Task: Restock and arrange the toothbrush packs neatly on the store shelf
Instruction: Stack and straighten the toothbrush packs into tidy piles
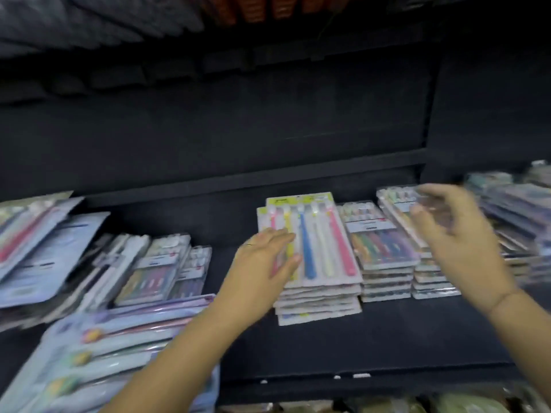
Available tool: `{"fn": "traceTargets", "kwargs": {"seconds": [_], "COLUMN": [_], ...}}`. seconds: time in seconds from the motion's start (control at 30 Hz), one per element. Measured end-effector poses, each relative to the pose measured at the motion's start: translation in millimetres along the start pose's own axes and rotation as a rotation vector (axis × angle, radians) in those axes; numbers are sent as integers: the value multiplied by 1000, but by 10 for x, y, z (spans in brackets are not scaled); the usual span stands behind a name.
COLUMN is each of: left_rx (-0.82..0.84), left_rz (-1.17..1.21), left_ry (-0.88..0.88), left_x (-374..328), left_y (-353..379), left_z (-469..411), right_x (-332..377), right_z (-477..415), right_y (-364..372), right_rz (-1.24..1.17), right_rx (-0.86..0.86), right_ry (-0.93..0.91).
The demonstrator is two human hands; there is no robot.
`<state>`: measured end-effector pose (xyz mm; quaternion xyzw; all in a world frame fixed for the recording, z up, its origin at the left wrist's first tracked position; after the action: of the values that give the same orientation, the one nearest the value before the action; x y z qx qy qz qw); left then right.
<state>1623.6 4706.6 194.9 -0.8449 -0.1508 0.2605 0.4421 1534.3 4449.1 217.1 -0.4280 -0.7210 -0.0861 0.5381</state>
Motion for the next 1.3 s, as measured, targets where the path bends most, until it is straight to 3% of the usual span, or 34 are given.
{"fn": "traceTargets", "kwargs": {"seconds": [0.1, 0.17, 0.3, 0.47, 0.73, 0.97, 1.3], "left_rx": [-93, -101, 227, 415, 412, 415, 408], "left_rz": [-58, -179, -216, -240, -221, -211, -207], "left_ry": [-202, -331, -533, -538, -527, -527, -525], "left_x": [548, 896, 1182, 1213, 1259, 1258, 1250], "left_y": [-498, -776, -1033, -1009, -983, -987, -988], "left_z": [698, 1116, 1645, 1734, 1746, 1753, 1751], "right_x": [576, 817, 1014, 893, 739, 682, 711], "right_z": [589, 811, 843, 724, 472, 493, 678], "right_y": [801, 1374, 2453, 3336, 3687, 3803, 4012], "right_rz": [-229, -224, -156, -152, -294, -151, -358], "right_rx": [493, 762, 1051, 1045, 940, 1004, 1164], "right_ry": [125, 222, 500, 835, 1245, 1104, 1015]}}
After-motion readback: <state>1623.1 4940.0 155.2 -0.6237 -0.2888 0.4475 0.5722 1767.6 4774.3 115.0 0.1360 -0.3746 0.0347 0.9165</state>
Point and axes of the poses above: each hand's wrist, its own z-axis away from the middle knuckle, its own y-axis out of the palm, x = y × z, the point moved 1 cm from there along -z, towards the middle knuckle, and after that the axes turned 13 degrees about y, right-handed, at the moved point
